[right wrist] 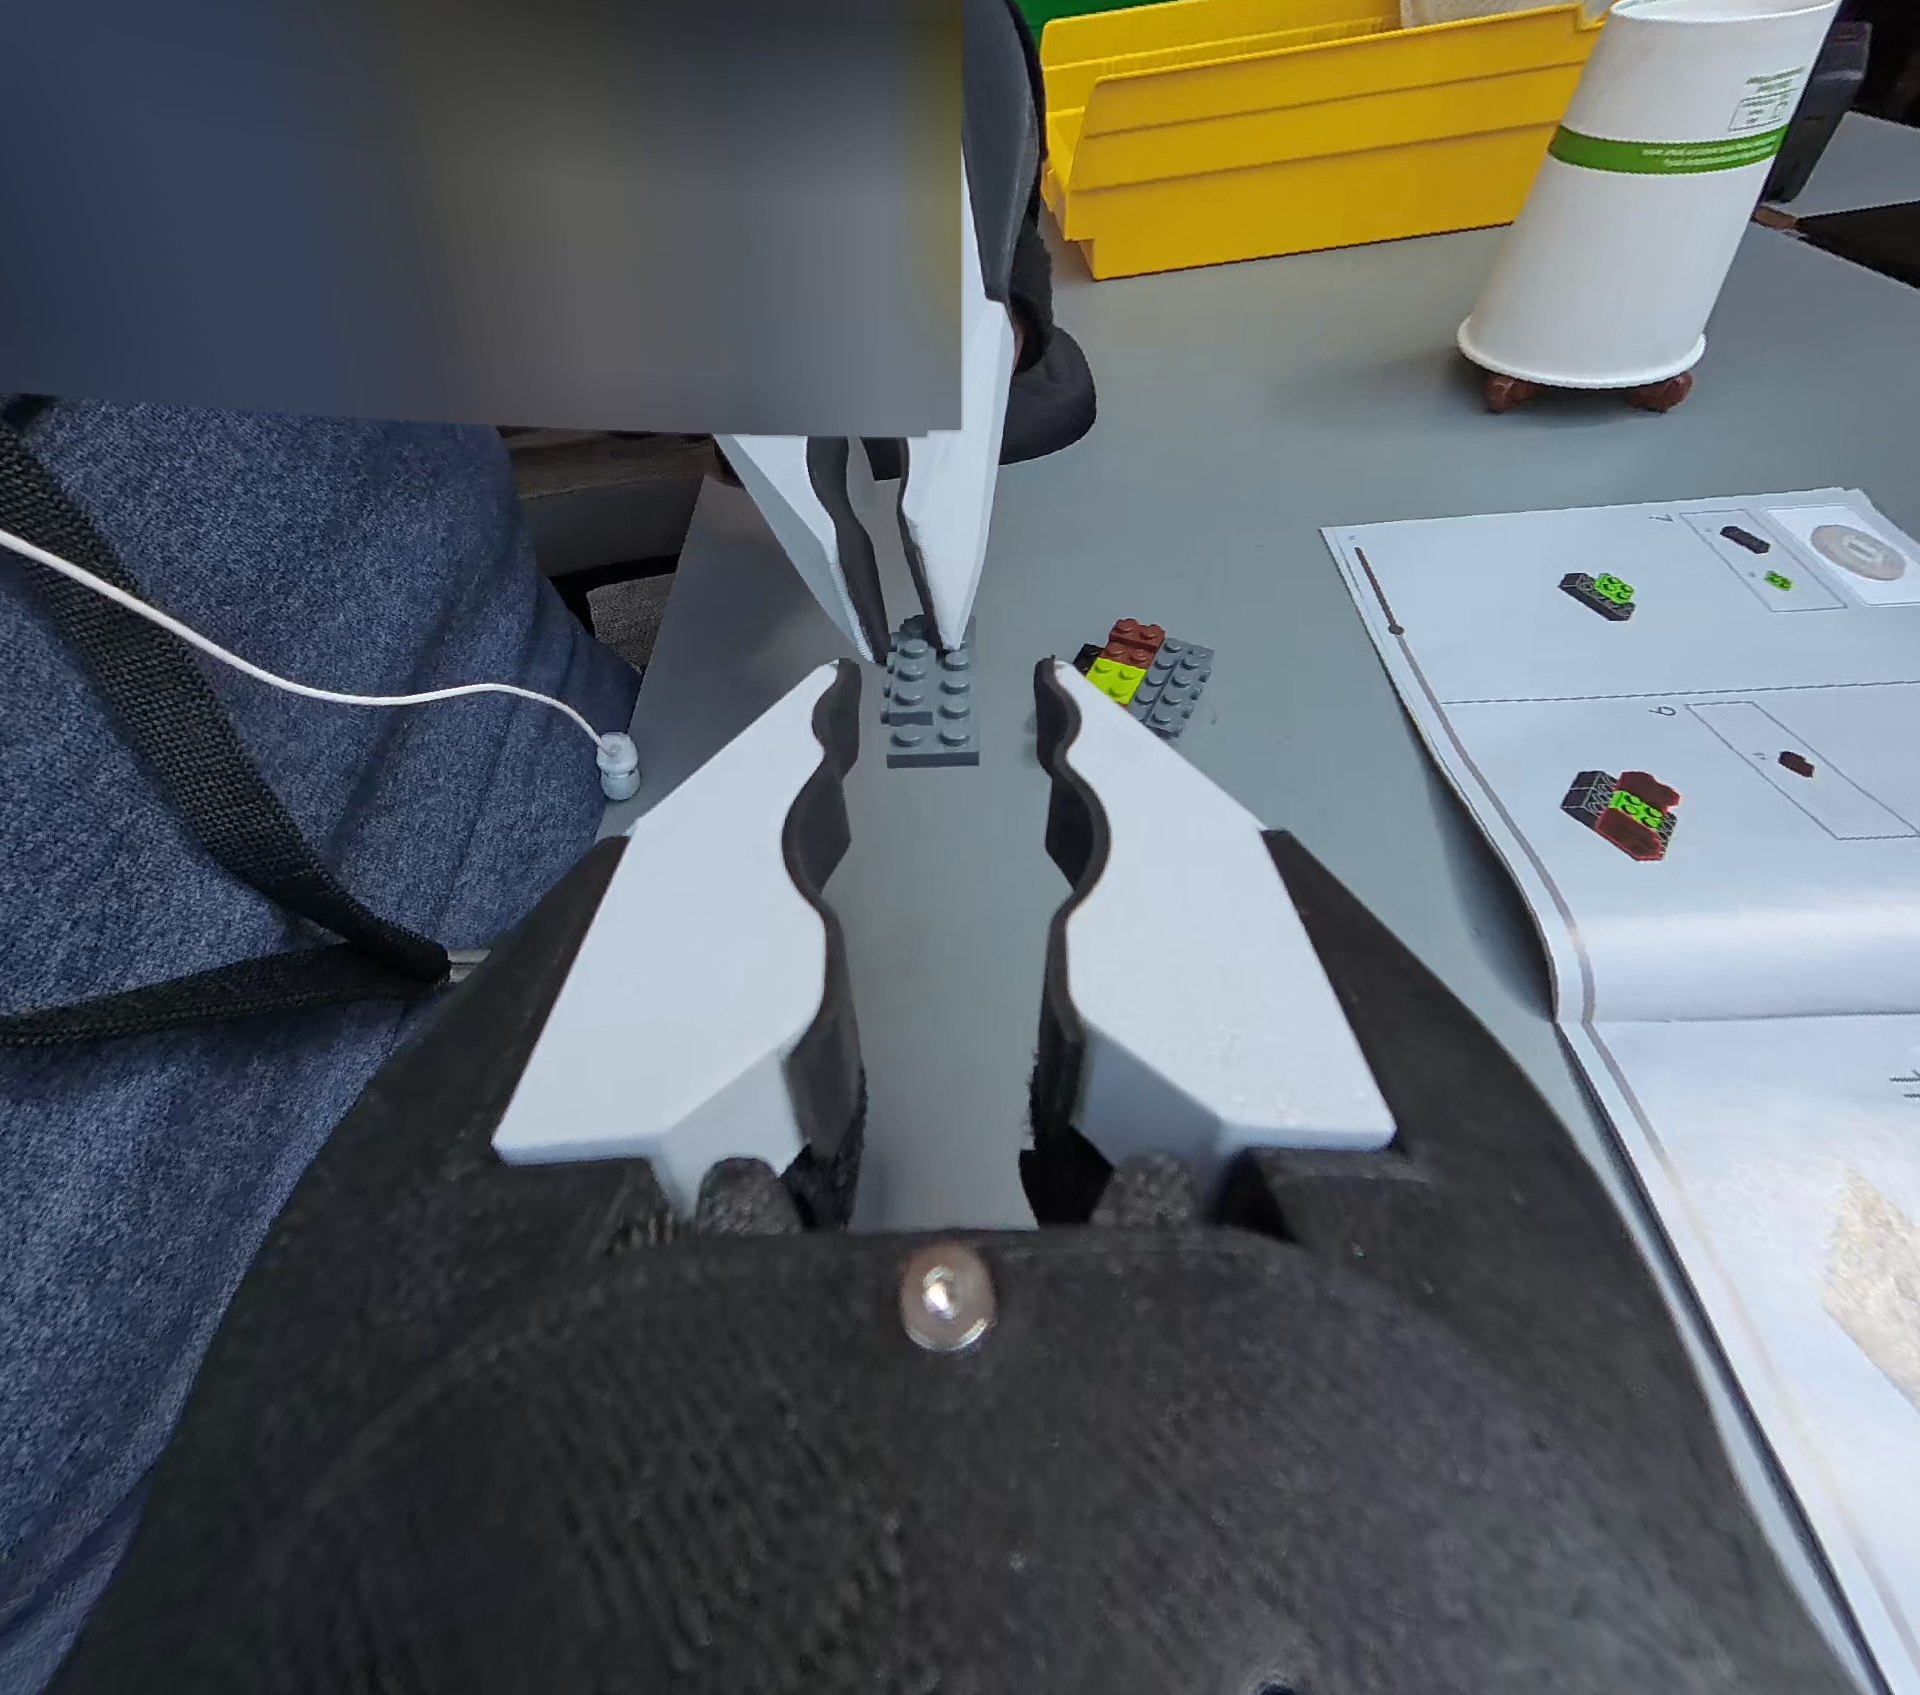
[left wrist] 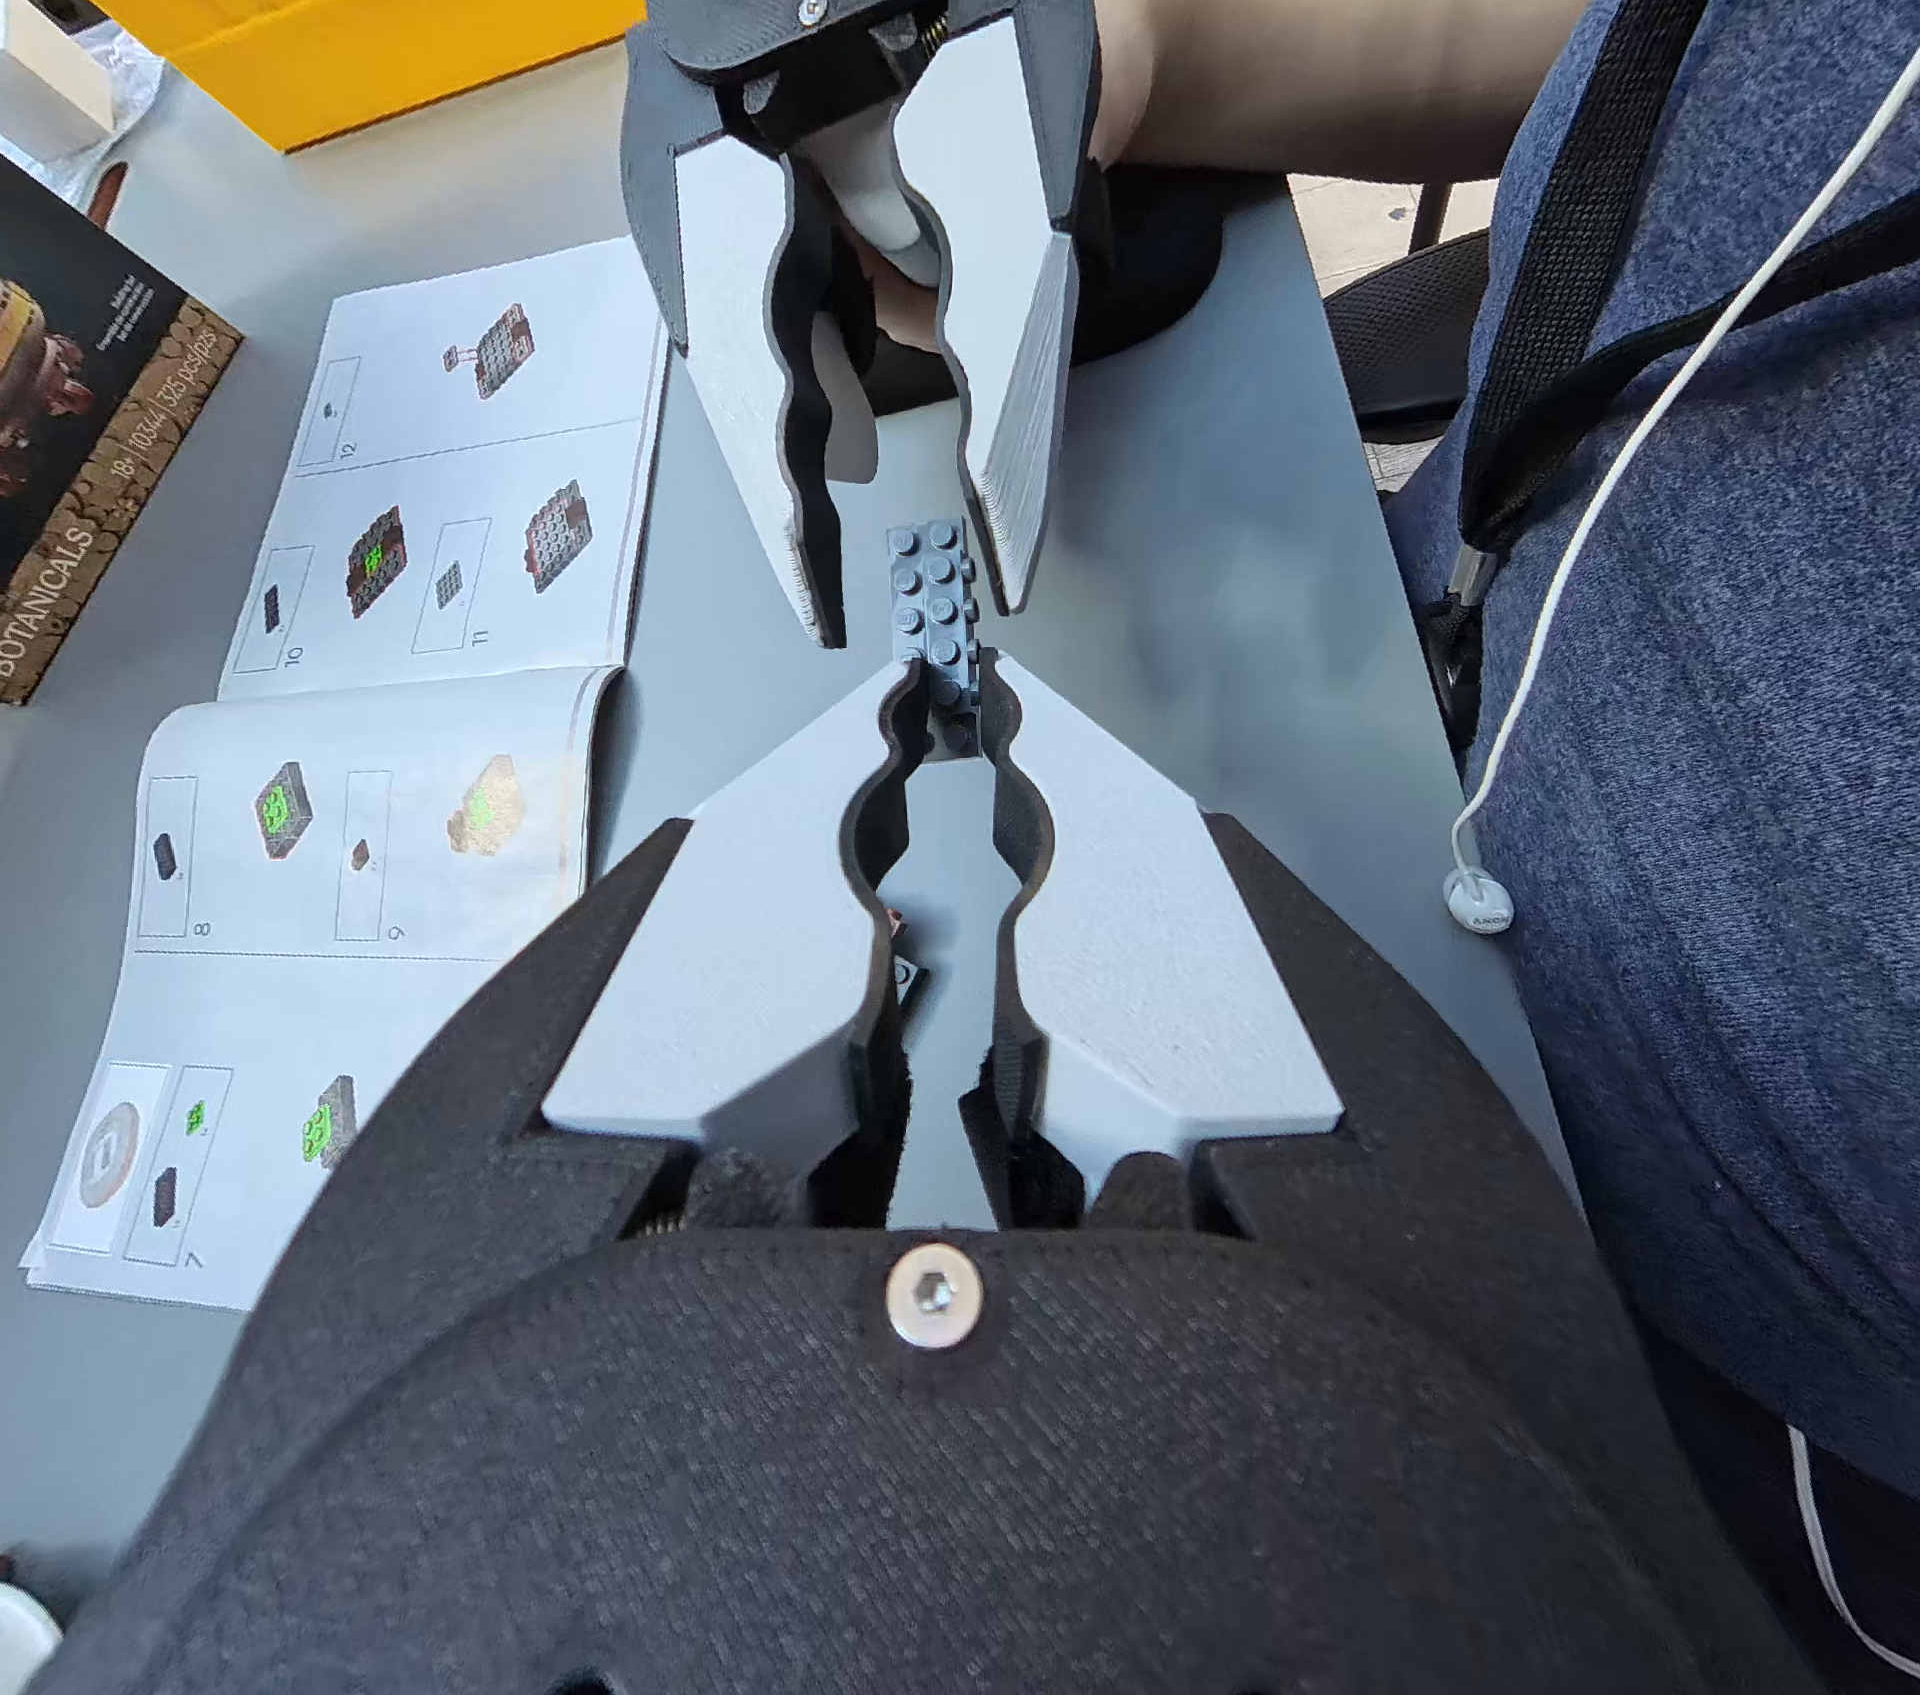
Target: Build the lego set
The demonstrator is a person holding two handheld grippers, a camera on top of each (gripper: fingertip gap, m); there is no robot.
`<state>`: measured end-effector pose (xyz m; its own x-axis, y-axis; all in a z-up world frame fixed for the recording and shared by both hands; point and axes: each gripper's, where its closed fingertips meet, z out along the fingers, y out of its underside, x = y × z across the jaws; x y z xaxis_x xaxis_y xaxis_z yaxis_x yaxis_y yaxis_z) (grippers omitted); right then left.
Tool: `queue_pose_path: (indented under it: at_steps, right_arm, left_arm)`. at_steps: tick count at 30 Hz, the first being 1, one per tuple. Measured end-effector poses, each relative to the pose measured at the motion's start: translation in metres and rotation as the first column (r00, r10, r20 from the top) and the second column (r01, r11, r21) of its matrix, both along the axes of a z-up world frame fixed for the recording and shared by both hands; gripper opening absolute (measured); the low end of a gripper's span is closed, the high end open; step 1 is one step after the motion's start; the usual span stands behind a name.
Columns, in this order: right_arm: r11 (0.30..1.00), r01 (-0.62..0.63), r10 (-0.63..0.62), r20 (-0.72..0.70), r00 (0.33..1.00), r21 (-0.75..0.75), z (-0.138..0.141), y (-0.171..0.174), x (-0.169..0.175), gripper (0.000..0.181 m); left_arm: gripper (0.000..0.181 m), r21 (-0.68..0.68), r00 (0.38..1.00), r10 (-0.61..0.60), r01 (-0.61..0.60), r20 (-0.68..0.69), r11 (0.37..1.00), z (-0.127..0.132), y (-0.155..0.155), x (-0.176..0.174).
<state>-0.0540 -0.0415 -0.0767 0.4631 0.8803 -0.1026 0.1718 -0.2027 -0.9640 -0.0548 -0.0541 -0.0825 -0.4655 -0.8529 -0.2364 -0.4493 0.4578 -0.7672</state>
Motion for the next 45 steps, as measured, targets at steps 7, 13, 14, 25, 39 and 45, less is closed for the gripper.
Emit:
queue_pose_path:
  at_steps: [7,13,14,25,39,45]
  right_arm:
    - [1.0,0.009,-0.009,-0.008,1.0,0.017,0.001,0.0,0.001,0.033]
    - [1.0,-0.01,0.01,-0.009,1.0,0.015,0.0,-0.002,-0.001,0.022]
    - [1.0,-0.014,0.014,-0.009,1.0,0.015,0.0,-0.002,-0.002,0.022]
    - [1.0,-0.03,0.03,-0.042,0.999,-0.001,0.002,-0.002,-0.001,0.023]
    - [0.999,-0.042,0.041,-0.051,0.998,-0.023,0.001,-0.001,-0.002,0.023]
    - [1.0,-0.026,0.026,-0.042,0.999,0.008,0.002,0.0,-0.006,0.023]
  left_arm:
    - [0.007,-0.018,1.0,0.003,-0.003,0.01,1.0,-0.001,0.003,0.004]
    - [0.007,-0.04,0.998,0.031,-0.029,0.048,0.999,-0.001,0.003,0.001]
    - [0.007,-0.044,0.998,0.034,-0.032,0.051,0.999,-0.001,0.003,0.0]
    - [0.007,-0.1,0.996,0.042,-0.034,0.076,0.994,-0.004,0.005,-0.006]
    - [0.007,-0.122,0.994,0.053,-0.041,0.099,0.992,-0.002,0.012,-0.016]
    - [0.007,-0.124,0.993,0.059,-0.046,0.106,0.991,0.0,0.014,-0.02]
